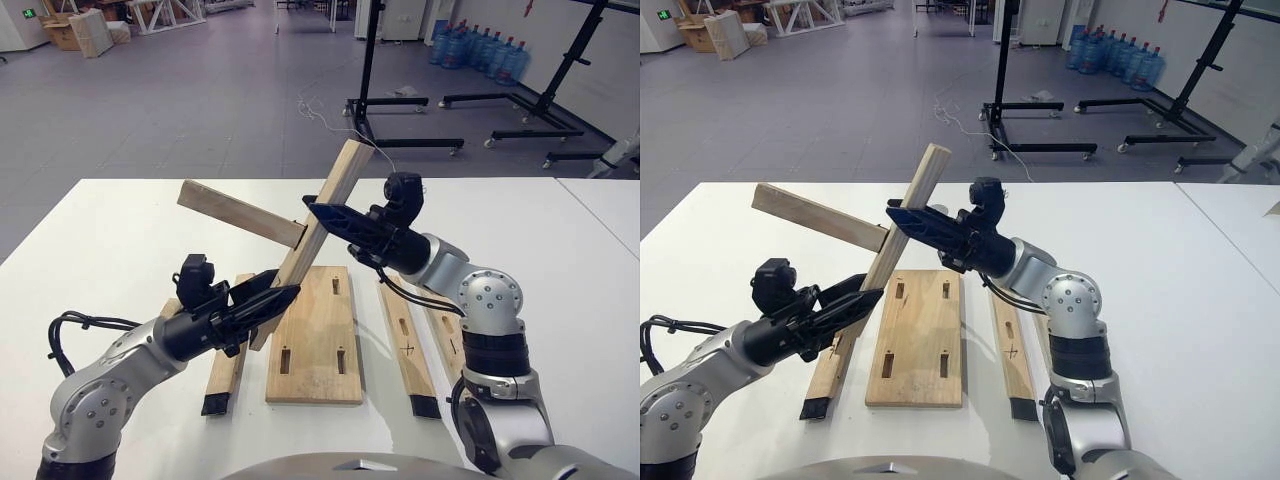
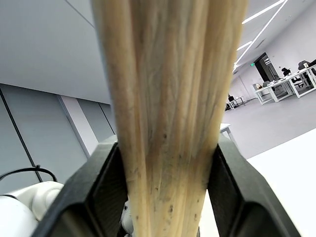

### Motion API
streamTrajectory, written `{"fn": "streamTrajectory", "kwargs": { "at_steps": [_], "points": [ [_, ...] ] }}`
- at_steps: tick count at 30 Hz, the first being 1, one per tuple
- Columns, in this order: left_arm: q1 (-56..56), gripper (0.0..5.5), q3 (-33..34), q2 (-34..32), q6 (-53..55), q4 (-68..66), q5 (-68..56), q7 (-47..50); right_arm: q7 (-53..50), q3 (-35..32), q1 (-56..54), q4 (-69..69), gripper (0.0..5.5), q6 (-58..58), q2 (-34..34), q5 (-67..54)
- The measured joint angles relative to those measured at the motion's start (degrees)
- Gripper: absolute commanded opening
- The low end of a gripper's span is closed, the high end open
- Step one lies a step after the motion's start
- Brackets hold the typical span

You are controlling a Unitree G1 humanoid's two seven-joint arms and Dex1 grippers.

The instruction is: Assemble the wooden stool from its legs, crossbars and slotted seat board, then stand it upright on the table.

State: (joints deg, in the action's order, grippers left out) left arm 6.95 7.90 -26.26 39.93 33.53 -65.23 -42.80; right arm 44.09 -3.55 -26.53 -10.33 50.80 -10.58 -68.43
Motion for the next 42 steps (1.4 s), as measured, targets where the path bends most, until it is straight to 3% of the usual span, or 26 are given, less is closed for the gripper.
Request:
{"fn": "streamTrajectory", "kwargs": {
  "at_steps": [4, 11, 16, 19, 25, 32, 42],
  "points": [
    [-0.04, 3.07, -0.90, 1.90, -0.31, -1.24, 0.94, 3.04, 1.53, 0.60, 0.10, -1.55, 2.05, -2.33, -1.02, 3.16],
    [3.75, 4.04, -0.33, 4.20, -2.00, -1.33, -1.54, 3.29, 8.94, -4.25, -2.69, 0.72, 2.05, 0.29, -7.37, -1.57],
    [8.38, 4.04, 1.39, 4.74, -4.85, -1.16, -0.32, 3.59, 13.84, -5.76, -8.55, 9.06, 2.05, -1.21, -16.43, 4.76],
    [8.70, 4.04, 1.85, 4.96, -5.69, -1.30, 0.84, 4.96, 15.56, -5.24, -10.25, 15.70, 2.05, -9.18, -17.70, 13.55],
    [7.09, 4.04, 2.57, 3.14, -6.39, -3.72, 4.88, 7.50, 23.03, 0.38, -8.58, 19.23, 2.05, -28.70, -15.98, 29.10],
    [5.50, 4.04, 3.19, -0.93, -3.22, -4.66, 5.12, 7.14, 33.36, 2.96, -7.01, 28.03, 2.05, -37.68, -15.03, 34.15],
    [3.91, 4.04, 1.63, -3.30, -1.91, -5.70, 7.30, 4.91, 44.29, 3.48, -15.88, 43.82, 2.05, -44.56, -13.29, 37.88]
  ]
}}
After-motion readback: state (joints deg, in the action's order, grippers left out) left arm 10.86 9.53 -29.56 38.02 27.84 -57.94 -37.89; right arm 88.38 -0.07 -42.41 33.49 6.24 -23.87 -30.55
